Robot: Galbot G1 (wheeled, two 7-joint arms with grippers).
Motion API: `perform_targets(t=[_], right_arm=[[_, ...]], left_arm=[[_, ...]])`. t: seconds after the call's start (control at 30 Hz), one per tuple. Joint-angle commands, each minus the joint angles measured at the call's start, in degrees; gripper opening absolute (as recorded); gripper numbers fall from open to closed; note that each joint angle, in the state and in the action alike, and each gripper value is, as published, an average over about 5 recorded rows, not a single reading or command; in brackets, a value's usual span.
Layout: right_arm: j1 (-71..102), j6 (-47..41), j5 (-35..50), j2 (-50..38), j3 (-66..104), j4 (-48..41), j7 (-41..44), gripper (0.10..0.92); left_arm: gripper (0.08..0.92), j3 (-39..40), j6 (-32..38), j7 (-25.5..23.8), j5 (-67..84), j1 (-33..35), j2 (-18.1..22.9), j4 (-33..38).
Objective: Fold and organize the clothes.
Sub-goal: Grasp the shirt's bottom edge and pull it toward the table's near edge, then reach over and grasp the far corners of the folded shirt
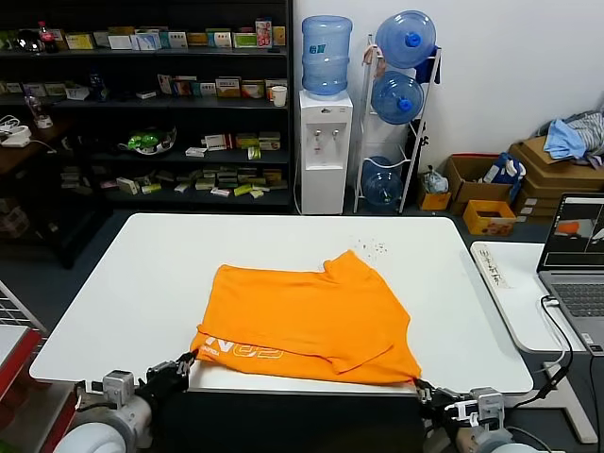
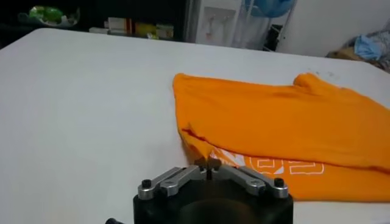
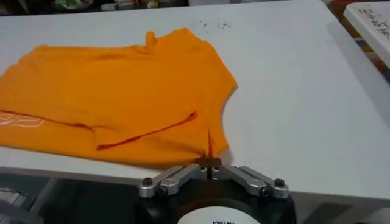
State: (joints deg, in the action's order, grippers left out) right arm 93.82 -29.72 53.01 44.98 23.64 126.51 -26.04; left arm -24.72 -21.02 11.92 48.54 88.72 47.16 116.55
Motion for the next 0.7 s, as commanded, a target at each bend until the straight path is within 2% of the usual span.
perform_targets(t=[0.03, 0.27, 0.4, 0.5, 0.63, 0.7], right_arm=[[1.57, -0.11, -3.51, -1.95, 2.49, 3.47, -1.93, 0.232], [-10.67, 2.04, -2.54, -5.78, 2.70, 3.82, 0.29, 0.431], [-26.27, 4.22, -1.47, -3.71, -3.23, -4.58, 2.56, 0.553], [-41.29, 6.23, -1.90, 2.26, -11.68, -16.02, 4.05, 0.639], [-56.25, 6.53, -4.26, 11.67, -20.02, -32.14, 5.01, 0.751], [-60.27, 5.90, -5.74, 16.07, -22.12, -38.33, 5.32, 0.794]], left_arm=[[0.141, -3.28, -2.23, 2.74, 0.34, 5.72, -1.70, 6.25], [0.341, -5.15, -4.08, 3.91, 4.92, -2.86, -7.04, 5.27], [0.454, -2.80, -1.48, -0.57, 5.26, -10.38, -9.26, -0.46], [0.540, 2.92, 3.24, -4.84, 3.65, -21.92, -7.02, -10.06], [0.653, 12.29, 6.40, -8.14, 1.42, -39.73, 0.24, -26.01], [0.713, 15.87, 6.70, -9.35, 1.32, -44.85, 3.04, -31.41]])
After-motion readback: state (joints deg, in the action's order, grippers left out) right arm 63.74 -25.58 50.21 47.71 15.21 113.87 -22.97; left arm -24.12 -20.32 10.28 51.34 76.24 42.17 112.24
